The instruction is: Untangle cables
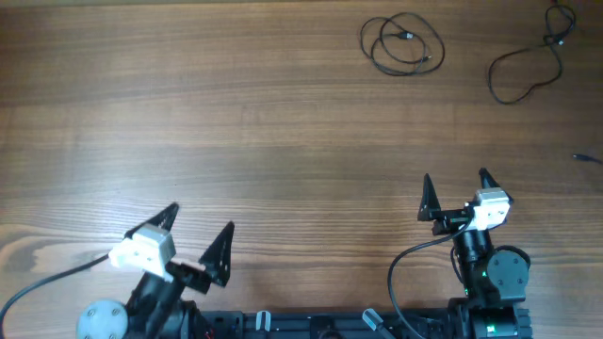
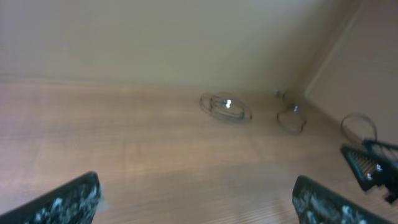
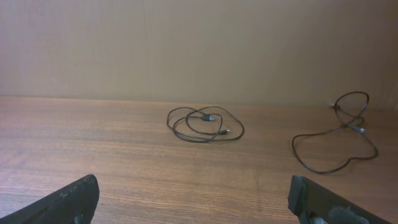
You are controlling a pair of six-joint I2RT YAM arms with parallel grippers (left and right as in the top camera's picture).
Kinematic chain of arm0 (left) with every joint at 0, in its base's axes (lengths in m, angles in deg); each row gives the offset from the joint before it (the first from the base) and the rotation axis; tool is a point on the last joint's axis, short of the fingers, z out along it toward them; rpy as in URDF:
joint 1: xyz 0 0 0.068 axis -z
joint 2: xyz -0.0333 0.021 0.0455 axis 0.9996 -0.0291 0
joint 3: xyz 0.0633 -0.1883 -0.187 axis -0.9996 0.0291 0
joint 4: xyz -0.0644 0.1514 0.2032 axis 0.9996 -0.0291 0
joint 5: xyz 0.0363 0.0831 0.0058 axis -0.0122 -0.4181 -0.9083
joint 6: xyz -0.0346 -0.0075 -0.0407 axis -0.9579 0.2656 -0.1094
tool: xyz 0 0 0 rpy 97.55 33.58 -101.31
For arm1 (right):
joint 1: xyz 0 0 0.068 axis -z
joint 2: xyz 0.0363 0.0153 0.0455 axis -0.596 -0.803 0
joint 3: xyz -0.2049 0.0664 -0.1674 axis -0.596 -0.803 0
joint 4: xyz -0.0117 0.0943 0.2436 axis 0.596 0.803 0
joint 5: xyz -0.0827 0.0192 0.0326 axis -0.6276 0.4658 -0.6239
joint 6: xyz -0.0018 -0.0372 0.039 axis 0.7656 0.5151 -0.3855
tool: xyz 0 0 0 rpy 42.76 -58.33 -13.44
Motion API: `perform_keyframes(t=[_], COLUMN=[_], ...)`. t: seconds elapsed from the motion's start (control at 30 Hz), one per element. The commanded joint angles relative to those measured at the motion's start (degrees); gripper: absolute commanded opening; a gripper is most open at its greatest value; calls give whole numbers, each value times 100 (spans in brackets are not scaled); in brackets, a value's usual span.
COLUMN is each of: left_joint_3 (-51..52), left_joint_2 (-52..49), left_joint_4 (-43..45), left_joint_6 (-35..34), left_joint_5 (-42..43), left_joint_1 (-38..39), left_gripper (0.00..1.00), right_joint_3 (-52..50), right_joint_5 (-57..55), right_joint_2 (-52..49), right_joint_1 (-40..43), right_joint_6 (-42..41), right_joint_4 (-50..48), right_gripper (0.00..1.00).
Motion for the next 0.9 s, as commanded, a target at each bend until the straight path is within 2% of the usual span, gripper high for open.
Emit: perform_keyframes(t=[0.0, 0.13, 0.33, 0.47, 0.67, 0.87], left_joint_3=[599, 678, 678, 769, 1891, 2669], left_joint_2=[70, 72, 46, -22, -70, -55], left_joint_4=[662, 765, 772, 824, 2439, 3141], left_joint_6=[70, 70, 72, 72, 70, 68], left_joint_5=[-140, -385, -439, -1082, -970, -966], left_joint_1=[280, 520, 385, 385, 437, 190], left_gripper=[100, 100, 100, 100, 100, 100], right_joint_3=[-9, -9, -9, -9, -9, -9], right_joint_5=[26, 26, 26, 26, 26, 26], right_joint_2=[46, 46, 46, 46, 46, 46], right_joint_1=[22, 22, 20, 22, 22, 22], right_joint_6=[7, 7, 7, 7, 7, 9], right_joint_4=[-11, -11, -11, -11, -11, -11], right_gripper=[100, 100, 100, 100, 100, 100])
